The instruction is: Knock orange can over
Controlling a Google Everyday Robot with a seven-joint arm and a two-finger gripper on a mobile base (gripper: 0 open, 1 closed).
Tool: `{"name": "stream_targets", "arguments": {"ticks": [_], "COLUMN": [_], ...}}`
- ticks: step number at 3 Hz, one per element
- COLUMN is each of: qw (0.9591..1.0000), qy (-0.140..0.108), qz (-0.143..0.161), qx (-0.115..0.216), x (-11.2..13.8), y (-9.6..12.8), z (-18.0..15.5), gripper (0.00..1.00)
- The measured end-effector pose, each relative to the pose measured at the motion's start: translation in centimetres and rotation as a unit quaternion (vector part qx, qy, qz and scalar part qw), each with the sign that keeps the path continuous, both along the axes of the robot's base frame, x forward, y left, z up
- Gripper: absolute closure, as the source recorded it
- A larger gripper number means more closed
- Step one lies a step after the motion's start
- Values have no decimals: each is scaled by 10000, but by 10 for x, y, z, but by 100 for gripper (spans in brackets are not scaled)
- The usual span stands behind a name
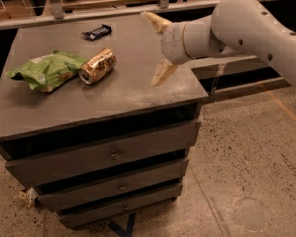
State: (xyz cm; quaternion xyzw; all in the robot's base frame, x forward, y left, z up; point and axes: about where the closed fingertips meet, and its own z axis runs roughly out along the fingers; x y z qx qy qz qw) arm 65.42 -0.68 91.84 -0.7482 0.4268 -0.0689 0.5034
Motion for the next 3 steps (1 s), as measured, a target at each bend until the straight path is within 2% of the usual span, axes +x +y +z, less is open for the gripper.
{"name": "stream_targets", "arguments": {"ticks": [1, 2, 3], "qw": [9974, 9949, 9949], "qy": [-163, -154, -154], "qz": [-516, -731, -730], "qx": [483, 672, 672], "x": [11, 16, 16], "y": [-13, -19, -18], "z": [23, 30, 30], "gripper": [0, 0, 0]}}
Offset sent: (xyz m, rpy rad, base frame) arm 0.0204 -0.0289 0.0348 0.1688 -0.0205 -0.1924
